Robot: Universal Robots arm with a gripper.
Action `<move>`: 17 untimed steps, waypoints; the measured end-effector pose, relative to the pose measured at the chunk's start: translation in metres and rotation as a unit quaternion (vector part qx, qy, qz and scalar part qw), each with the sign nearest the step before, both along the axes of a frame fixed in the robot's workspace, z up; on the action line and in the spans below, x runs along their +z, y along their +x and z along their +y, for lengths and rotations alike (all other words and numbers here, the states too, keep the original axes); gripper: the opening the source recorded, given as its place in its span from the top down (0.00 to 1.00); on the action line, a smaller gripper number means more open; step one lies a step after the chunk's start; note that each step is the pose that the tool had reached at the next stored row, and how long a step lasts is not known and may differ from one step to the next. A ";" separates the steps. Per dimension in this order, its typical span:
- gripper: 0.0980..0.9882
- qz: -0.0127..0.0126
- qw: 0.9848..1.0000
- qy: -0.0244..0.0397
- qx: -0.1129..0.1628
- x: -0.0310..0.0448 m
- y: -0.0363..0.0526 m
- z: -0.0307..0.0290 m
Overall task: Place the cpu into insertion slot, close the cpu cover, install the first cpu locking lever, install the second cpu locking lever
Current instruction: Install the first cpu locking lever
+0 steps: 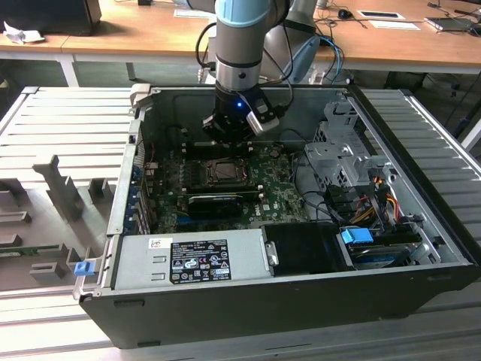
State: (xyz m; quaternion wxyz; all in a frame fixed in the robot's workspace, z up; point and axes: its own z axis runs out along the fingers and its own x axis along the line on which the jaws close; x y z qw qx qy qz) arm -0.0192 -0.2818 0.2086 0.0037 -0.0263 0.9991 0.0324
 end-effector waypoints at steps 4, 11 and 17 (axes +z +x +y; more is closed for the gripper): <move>0.99 0.000 1.000 0.000 0.000 -0.0013 0.0002 -0.0015; 0.99 0.000 1.000 0.000 0.000 -0.0043 0.0015 -0.0017; 0.99 0.000 1.000 0.000 0.000 -0.0049 0.0017 -0.0018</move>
